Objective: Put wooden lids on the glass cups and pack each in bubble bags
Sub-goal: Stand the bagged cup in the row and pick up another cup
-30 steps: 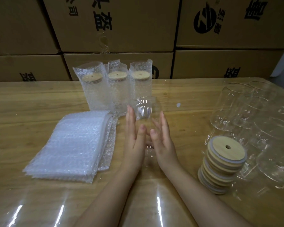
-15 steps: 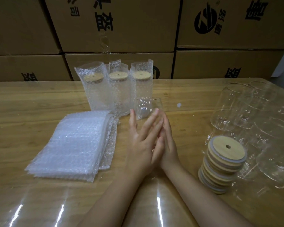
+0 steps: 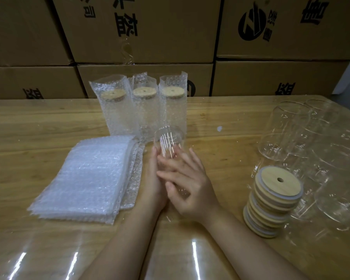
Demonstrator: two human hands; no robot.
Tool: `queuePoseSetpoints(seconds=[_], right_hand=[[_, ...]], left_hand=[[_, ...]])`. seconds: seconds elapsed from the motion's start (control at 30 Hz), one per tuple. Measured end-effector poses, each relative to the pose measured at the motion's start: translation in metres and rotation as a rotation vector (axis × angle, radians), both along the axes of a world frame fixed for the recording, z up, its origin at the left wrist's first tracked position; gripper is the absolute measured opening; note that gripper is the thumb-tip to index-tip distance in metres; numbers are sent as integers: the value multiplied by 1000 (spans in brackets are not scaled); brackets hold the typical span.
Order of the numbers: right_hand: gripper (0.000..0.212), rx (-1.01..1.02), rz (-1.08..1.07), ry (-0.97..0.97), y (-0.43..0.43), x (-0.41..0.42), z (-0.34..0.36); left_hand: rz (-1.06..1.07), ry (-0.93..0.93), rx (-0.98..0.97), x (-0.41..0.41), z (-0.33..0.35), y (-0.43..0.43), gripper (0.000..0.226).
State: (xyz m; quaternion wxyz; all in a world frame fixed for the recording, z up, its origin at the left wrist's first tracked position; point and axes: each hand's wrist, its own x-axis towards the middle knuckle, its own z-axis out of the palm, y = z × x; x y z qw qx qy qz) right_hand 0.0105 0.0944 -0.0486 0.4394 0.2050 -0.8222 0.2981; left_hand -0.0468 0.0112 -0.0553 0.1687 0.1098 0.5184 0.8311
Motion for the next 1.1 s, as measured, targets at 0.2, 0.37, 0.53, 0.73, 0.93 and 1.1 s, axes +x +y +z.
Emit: queuePoseSetpoints(seconds=[0.2, 0.37, 0.53, 0.73, 0.93, 1.1], right_hand=[[29, -164, -62, -42, 0, -3, -2], [34, -529, 94, -303, 7, -7, -3], [40, -1008, 347, -643, 21, -11, -1], [36, -1021, 331, -730, 24, -18, -3], [41, -1228, 418, -762, 29, -23, -8], [62, -1325, 499, -771, 33, -22, -9]], left_hand=[[-56, -54, -38, -3, 6, 0, 76], [-62, 21, -13, -5, 9, 4, 77], [19, 135, -15, -1, 8, 7, 69], [86, 270, -190, 3, 6, 9, 68], [252, 597, -375, 19, 14, 11, 57], [344, 1091, -872, 31, 15, 14, 63]])
